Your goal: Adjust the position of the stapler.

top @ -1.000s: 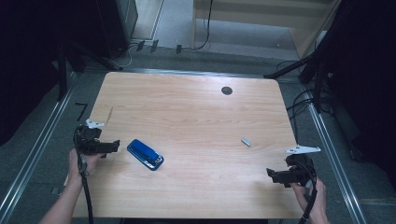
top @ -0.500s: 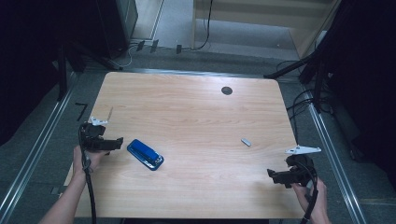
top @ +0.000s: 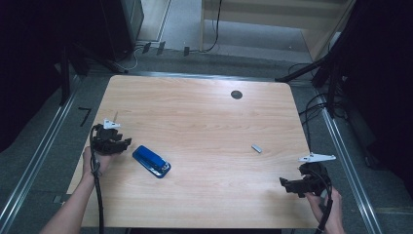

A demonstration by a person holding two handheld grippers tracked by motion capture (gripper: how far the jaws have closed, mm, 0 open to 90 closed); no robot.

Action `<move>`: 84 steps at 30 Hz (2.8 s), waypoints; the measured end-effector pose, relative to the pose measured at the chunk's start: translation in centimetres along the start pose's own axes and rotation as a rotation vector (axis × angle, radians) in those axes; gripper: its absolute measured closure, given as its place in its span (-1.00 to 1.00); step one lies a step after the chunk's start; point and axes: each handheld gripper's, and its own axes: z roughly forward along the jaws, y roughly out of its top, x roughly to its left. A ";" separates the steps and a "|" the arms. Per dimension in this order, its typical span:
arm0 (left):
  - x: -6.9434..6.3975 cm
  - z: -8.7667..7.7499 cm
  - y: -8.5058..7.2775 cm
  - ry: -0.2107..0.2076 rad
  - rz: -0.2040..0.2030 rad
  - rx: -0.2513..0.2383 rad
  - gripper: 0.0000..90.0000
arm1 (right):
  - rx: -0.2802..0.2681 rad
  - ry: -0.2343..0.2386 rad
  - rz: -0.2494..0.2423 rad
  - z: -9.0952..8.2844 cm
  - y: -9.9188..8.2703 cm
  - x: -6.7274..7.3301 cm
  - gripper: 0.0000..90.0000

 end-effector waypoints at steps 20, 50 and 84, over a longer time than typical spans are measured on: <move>-2.0 0.3 0.4 -0.118 0.124 0.023 0.83 | -0.006 -0.005 -0.002 -0.4 -0.1 -0.1 -0.91; -4.0 -0.8 0.0 -0.289 0.199 0.104 1.00 | 0.015 0.013 -0.021 0.1 0.2 0.5 -0.91; -8.9 -1.0 -0.1 -0.444 0.269 0.173 1.00 | 0.032 0.022 -0.027 0.5 0.2 1.0 -0.90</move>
